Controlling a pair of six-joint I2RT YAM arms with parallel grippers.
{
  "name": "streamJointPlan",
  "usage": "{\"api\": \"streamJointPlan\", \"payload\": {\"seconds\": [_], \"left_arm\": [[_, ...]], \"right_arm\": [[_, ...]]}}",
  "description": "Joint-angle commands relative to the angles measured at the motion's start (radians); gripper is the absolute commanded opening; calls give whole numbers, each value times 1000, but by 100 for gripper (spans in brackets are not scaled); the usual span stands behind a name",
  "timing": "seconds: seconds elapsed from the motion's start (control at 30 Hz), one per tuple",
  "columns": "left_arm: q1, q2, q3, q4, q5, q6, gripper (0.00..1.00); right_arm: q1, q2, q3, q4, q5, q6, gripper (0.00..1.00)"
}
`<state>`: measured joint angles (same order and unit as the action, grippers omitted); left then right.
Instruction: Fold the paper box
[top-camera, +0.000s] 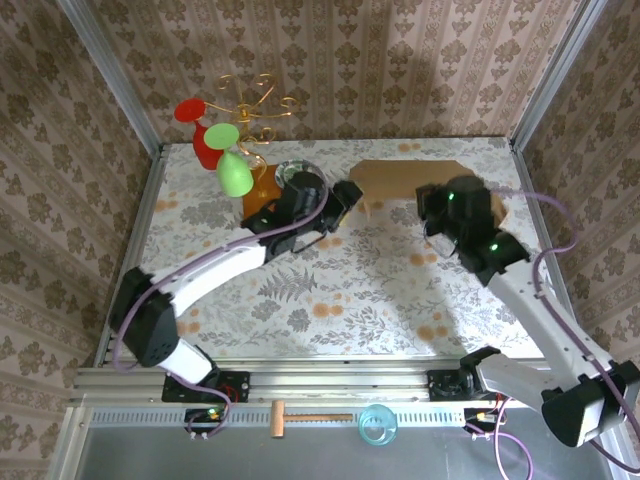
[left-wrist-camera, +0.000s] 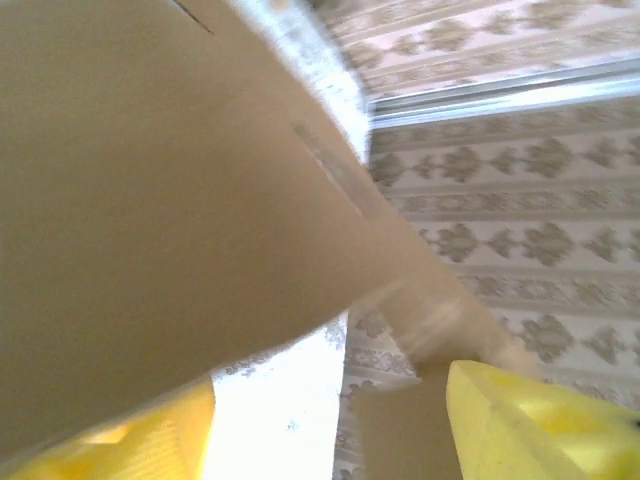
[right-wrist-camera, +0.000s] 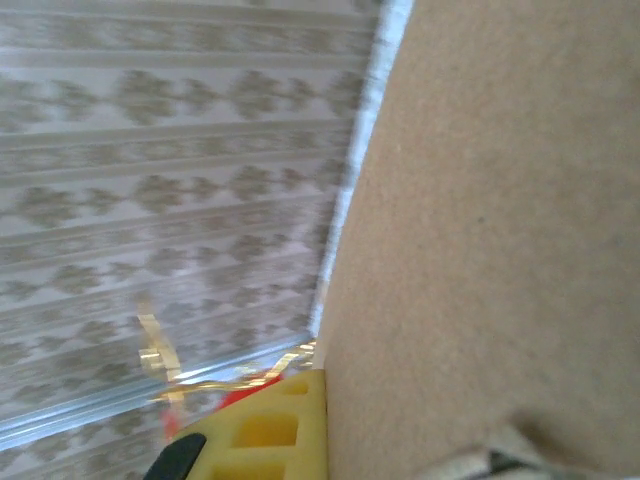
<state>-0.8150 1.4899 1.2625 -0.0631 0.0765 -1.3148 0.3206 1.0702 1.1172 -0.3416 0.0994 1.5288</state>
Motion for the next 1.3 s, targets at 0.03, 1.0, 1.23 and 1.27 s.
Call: {"api": "streamJointPlan", "payload": {"seconds": [0.03,1.0,1.23,1.27], "left_arm": [[32,-169,122,-242,-144,273,70],[213,-43,420,-538,62,311,67],[200,132,522,-513,99,315,67],[201,155,534,-506,111,310,67]], "right_arm": [[-24,60,307,-287,92,-99,0],[-60,674,768,-365,-164,51,0],[-77,649,605,-272,-218,87,0],[-81,647,590,-265,-221,83,0]]}}
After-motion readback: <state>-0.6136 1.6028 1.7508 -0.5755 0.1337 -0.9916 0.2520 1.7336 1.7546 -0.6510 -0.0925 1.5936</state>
